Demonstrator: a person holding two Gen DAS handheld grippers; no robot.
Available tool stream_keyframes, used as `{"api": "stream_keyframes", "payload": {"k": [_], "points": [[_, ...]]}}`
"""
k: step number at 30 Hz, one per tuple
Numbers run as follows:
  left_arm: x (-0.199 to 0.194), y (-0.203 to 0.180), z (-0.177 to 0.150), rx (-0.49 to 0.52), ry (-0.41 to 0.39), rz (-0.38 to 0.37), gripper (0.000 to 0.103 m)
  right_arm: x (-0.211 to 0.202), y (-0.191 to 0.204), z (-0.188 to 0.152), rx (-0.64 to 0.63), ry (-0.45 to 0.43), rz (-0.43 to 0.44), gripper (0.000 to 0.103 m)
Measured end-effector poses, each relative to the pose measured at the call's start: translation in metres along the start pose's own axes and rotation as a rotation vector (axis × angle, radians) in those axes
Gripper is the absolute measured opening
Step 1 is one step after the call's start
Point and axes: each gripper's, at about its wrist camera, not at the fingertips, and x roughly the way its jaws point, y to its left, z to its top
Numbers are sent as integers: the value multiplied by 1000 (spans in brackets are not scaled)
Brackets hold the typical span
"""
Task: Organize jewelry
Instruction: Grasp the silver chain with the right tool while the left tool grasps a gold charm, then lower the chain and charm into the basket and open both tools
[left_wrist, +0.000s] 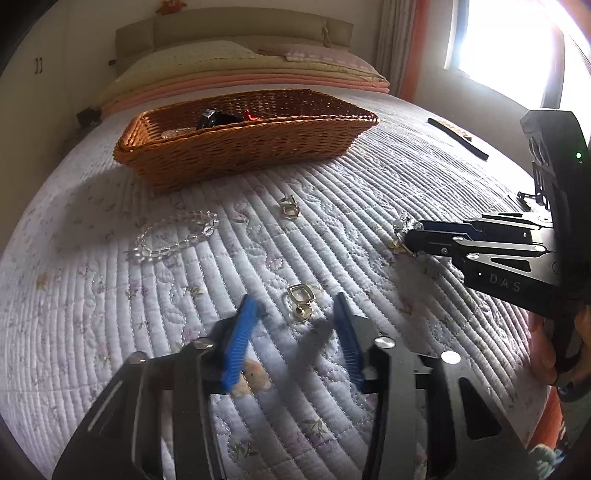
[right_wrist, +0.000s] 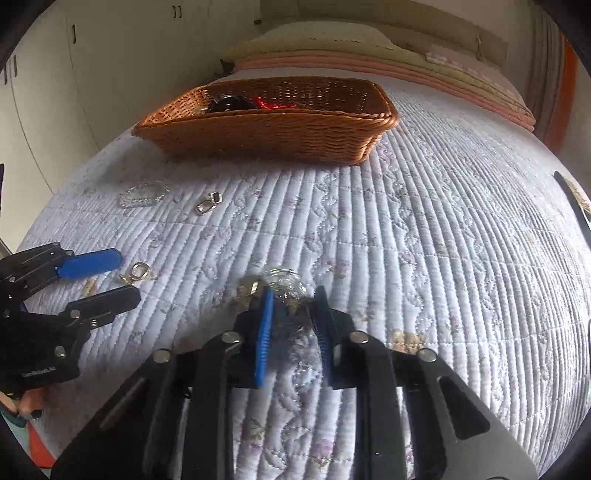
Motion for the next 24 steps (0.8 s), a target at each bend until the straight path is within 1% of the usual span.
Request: {"api": "stream_keyframes", "payload": {"k": [2, 3, 5, 9, 12, 14, 15, 20, 24], "points": [[0, 2, 0, -12, -2, 10, 10, -2, 3, 0, -6, -6, -1, 13], [-1, 4, 0, -21, -5, 8, 8, -3, 3, -1, 1, -13, 23, 7], [-4, 8, 0, -39, -21, -25, 8, -7, 0, -1, 31, -21, 81, 7], [-14, 7, 0, -33, -70, -31, 8, -15, -3, 1, 62, -26, 126, 7], [-28, 11, 1, -46, -125, -62, 8, -25, -1, 6, 82, -45, 165, 7], [-34, 12, 4, -45, -144, -72, 8, -32, 0, 11, 88, -59, 187, 8], [-38, 12, 5, -39, -155, -72, 8, -35, 1, 13, 90, -64, 193, 7], [-64, 23, 16, -57, -240, -151, 8, -58, 2, 27, 96, -115, 204, 7], [-79, 31, 29, -70, -290, -174, 8, -75, 7, 45, 71, -164, 195, 8]]}}
